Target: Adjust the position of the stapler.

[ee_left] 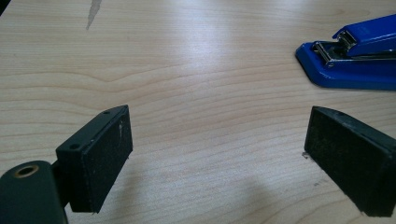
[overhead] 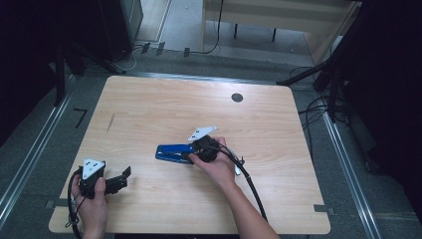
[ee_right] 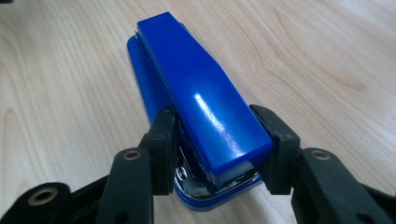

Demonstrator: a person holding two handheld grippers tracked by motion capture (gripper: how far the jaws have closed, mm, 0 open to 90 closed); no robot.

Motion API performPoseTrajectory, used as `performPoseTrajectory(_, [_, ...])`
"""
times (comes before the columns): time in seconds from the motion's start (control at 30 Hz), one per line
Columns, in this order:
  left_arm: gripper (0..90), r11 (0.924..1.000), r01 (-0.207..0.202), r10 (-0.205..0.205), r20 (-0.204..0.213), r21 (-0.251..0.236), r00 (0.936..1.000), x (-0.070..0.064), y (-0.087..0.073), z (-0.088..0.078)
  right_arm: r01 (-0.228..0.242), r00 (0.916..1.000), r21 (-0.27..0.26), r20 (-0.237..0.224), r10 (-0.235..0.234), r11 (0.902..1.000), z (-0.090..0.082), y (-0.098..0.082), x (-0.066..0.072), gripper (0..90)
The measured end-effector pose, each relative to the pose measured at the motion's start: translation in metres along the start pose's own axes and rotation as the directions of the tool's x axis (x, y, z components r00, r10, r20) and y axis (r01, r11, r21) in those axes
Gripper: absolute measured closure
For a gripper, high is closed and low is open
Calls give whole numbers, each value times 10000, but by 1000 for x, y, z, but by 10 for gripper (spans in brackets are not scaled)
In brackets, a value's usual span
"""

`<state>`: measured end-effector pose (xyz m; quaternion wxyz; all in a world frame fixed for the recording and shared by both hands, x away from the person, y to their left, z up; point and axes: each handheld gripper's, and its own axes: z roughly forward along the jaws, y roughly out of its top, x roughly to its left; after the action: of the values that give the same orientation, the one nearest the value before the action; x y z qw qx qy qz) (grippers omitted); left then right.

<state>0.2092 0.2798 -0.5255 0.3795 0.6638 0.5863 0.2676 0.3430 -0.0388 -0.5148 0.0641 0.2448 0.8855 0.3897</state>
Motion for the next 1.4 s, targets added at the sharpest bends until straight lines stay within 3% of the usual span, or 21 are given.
performPoseTrajectory(0.37, [77,10000,-19,19,13,26,10000,0,0,0,22,9997,-21,-223,-23,10000,-4,-7,6,616])
performPoseTrajectory(0.53, [77,10000,-29,29,42,32,10000,0,0,0,252,9981,70,-570,-247,9997,-7,-12,13,652])
performPoseTrajectory(1.0, [78,9999,-142,142,-27,89,9999,-2,0,1,607,9981,-370,-110,-612,9975,-7,-19,34,665])
performPoseTrajectory(1.27, [78,10000,-53,53,109,41,9999,-1,0,0,304,9991,-333,303,-294,9990,-9,-21,47,671])
performPoseTrajectory(1.4, [78,9999,-127,127,121,47,9998,-2,0,0,107,9995,-344,297,-97,9994,-11,-24,52,671])
